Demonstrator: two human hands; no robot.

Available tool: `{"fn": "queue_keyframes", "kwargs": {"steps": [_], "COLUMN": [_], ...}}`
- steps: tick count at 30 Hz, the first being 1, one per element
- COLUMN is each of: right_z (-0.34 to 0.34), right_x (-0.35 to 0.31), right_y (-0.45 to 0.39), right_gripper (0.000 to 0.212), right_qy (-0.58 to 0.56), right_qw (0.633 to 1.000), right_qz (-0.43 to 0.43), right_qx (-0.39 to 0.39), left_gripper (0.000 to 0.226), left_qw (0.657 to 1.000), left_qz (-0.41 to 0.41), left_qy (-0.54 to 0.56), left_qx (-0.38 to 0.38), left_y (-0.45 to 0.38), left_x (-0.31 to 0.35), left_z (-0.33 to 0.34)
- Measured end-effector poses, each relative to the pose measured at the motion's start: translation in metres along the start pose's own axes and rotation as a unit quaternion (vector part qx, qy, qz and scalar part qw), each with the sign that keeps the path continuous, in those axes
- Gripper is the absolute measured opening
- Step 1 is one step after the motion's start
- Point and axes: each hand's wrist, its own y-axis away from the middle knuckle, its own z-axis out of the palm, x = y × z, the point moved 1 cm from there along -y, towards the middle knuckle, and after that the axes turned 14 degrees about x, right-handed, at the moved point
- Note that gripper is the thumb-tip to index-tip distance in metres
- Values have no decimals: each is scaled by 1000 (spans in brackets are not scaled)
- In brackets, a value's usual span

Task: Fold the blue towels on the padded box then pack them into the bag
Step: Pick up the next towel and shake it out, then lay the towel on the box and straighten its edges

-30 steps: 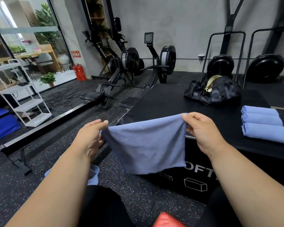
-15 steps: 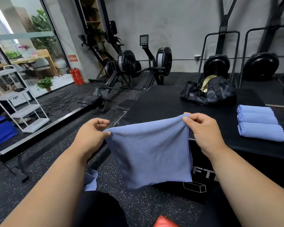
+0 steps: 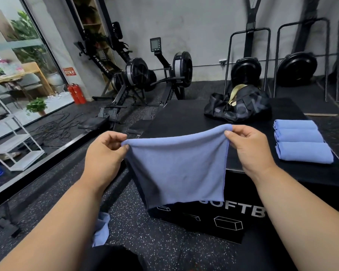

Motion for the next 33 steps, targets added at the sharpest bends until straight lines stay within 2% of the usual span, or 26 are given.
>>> {"fn": "queue_keyframes", "kwargs": {"steps": [4, 11, 14, 17, 20, 22, 24, 25, 26, 27, 30, 33], "right_z": [6, 33, 58, 88, 108, 111, 103, 97, 89, 81, 50, 26], "right_x": [-3, 6, 20, 46, 88, 122, 151, 163, 177, 183, 201, 189], "right_y": [-28, -102, -151, -209, -254, -262, -250, -239, -229, -213, -176, -148], "right_gripper": [17, 19, 12, 14, 17, 34, 31, 39, 50, 52, 36, 29], "right_qy": [17, 19, 28, 58, 158, 267, 351, 366, 356, 349, 341, 302], "right_qw": [998, 996, 996, 997, 987, 961, 932, 925, 929, 931, 935, 951], "right_qz": [-47, -67, -59, -23, 0, -8, -1, 12, 26, 47, 38, 26], "right_qx": [31, 55, 65, 56, -10, -65, -93, -101, -101, -99, -85, -56], "left_gripper": [33, 39, 31, 29, 66, 84, 79, 73, 66, 56, 25, 22], "left_qw": [999, 998, 997, 998, 987, 950, 923, 922, 927, 937, 966, 973], "left_qz": [37, 68, 66, 66, 28, -10, -58, -66, -69, -68, -93, -72], "left_qy": [-3, 6, 25, -1, -119, -236, -272, -269, -261, -246, -183, -174], "left_qx": [5, 11, 16, 18, -102, -207, -267, -271, -261, -238, -158, -133], "left_y": [-23, -89, -129, -175, -217, -219, -199, -183, -167, -149, -97, -59], "left_x": [4, 6, -2, -23, -75, -114, -147, -160, -173, -182, -197, -202], "left_z": [31, 92, 123, 161, 196, 207, 206, 202, 196, 189, 171, 157]}}
